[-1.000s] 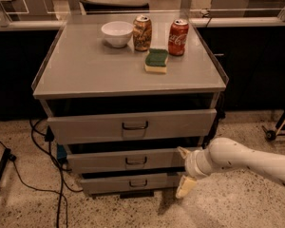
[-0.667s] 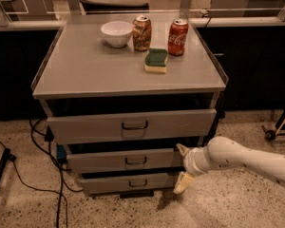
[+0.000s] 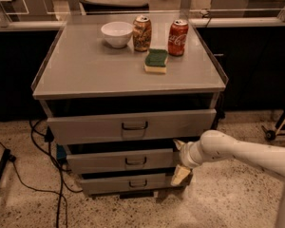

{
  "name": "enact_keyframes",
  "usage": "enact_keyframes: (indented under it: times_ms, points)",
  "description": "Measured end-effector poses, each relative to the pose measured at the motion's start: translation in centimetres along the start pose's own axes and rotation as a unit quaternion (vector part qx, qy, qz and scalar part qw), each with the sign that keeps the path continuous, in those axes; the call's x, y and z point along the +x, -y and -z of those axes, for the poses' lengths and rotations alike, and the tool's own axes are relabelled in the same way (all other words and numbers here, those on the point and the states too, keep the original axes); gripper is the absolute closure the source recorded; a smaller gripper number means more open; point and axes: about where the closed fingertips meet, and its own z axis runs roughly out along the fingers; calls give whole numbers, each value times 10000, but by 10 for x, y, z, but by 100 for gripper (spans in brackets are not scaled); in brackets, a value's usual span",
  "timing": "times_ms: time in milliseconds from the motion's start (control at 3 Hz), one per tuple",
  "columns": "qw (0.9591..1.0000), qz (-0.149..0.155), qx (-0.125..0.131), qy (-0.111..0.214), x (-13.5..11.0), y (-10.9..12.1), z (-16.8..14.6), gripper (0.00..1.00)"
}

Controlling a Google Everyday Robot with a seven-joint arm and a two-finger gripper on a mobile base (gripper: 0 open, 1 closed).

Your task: Open middle drawer

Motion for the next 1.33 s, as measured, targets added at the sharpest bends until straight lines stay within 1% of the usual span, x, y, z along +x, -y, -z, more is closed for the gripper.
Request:
enact_keyframes:
  times_ms: [333, 667, 1000, 1333]
  points:
    - [9999, 26, -94, -91, 0, 10, -15, 0]
    - [9992, -65, -309, -259, 6, 14, -41, 0]
    - [9981, -137, -467, -379, 11, 13, -57, 0]
    - [9972, -165, -573, -449, 12, 11, -61, 0]
